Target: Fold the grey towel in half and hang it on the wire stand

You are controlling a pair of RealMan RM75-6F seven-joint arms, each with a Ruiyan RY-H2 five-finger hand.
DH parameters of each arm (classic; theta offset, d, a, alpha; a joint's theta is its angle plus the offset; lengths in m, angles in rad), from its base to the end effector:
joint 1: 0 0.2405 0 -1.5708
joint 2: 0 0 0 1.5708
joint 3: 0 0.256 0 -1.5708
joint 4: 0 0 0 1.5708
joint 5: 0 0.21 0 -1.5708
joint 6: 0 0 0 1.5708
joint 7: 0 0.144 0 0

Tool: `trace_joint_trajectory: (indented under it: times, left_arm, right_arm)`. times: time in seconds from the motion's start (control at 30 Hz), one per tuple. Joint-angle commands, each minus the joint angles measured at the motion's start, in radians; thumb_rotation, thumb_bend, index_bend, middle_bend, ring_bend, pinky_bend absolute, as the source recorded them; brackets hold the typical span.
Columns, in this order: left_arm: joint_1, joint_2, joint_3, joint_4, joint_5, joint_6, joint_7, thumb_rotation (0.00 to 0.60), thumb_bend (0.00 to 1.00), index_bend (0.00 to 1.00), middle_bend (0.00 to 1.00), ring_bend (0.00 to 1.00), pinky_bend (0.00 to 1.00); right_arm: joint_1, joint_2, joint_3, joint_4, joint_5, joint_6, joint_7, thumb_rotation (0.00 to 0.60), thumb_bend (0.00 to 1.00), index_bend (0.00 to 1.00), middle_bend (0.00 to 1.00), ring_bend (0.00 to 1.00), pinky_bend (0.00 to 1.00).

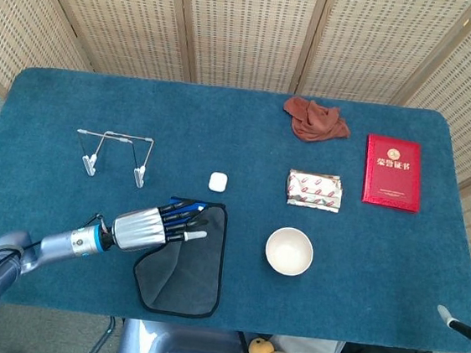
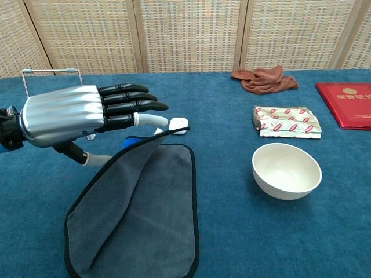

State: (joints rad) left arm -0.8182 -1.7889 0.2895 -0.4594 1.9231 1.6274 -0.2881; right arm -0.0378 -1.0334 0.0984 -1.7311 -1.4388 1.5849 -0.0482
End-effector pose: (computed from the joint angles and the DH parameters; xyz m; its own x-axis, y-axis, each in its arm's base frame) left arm -0.1857 0.3316 -0.0122 0.5684 -0.2568 0.7816 0.1327 -0.9090 -0.3951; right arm -0.3123 -0.1508 0.1981 0.4147 0.0896 0.9055 -0.9039 0.1549 0.3987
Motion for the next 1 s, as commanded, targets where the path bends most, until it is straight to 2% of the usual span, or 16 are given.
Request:
trace_joint_trajectory:
  times: [0.03, 0.23, 0.5, 0.67, 0.77, 0.83, 0.9, 1.0]
  left_arm:
    - [0.001, -0.003, -0.015, -0.036, -0.013, -0.039, 0.016, 0.600, 0.30, 0.00, 0.00, 0.00, 0.03]
    - [-0.015, -0.015, -0.044, -0.085, -0.021, -0.069, 0.068, 0.600, 0.31, 0.00, 0.00, 0.00, 0.04]
    - [-0.056, -0.036, -0.082, -0.159, -0.037, -0.158, 0.111, 0.600, 0.32, 0.00, 0.00, 0.00, 0.05]
    - [-0.057, -0.012, -0.082, -0.191, -0.021, -0.133, 0.111, 0.600, 0.32, 0.00, 0.00, 0.00, 0.05]
    - [-0.039, 0.025, -0.064, -0.211, -0.007, -0.104, 0.083, 0.600, 0.32, 0.00, 0.00, 0.00, 0.05]
    - [-0.018, 0.055, -0.041, -0.220, 0.004, -0.090, 0.057, 0.600, 0.32, 0.06, 0.00, 0.00, 0.05]
    - [0.008, 0.080, -0.015, -0.227, 0.012, -0.082, 0.028, 0.600, 0.32, 0.21, 0.00, 0.00, 0.04]
    - [0.062, 0.109, 0.033, -0.218, 0.027, -0.074, -0.011, 0.600, 0.32, 0.33, 0.00, 0.00, 0.04]
  right_arm:
    - [0.000, -0.003, -0.003, -0.002, -0.007, 0.003, -0.007, 0.600, 0.00, 0.05, 0.00, 0.00, 0.00]
    - [-0.002, -0.006, -0.005, -0.002, -0.010, 0.005, -0.014, 0.600, 0.00, 0.05, 0.00, 0.00, 0.00]
    - [-0.002, -0.002, -0.004, 0.000, -0.007, 0.003, -0.002, 0.600, 0.00, 0.05, 0.00, 0.00, 0.00]
    - [-0.003, 0.001, -0.002, 0.003, -0.002, 0.002, 0.006, 0.600, 0.00, 0.05, 0.00, 0.00, 0.00]
    - [-0.004, 0.002, -0.003, 0.005, -0.001, 0.001, 0.009, 0.600, 0.00, 0.05, 0.00, 0.00, 0.00]
    - [-0.004, 0.002, -0.003, 0.005, -0.001, 0.000, 0.011, 0.600, 0.00, 0.05, 0.00, 0.00, 0.00]
    - [-0.005, 0.002, -0.004, 0.005, -0.002, 0.002, 0.010, 0.600, 0.00, 0.05, 0.00, 0.00, 0.00]
    - [-0.006, 0.000, -0.005, 0.003, -0.004, 0.003, 0.005, 0.600, 0.00, 0.05, 0.00, 0.00, 0.00]
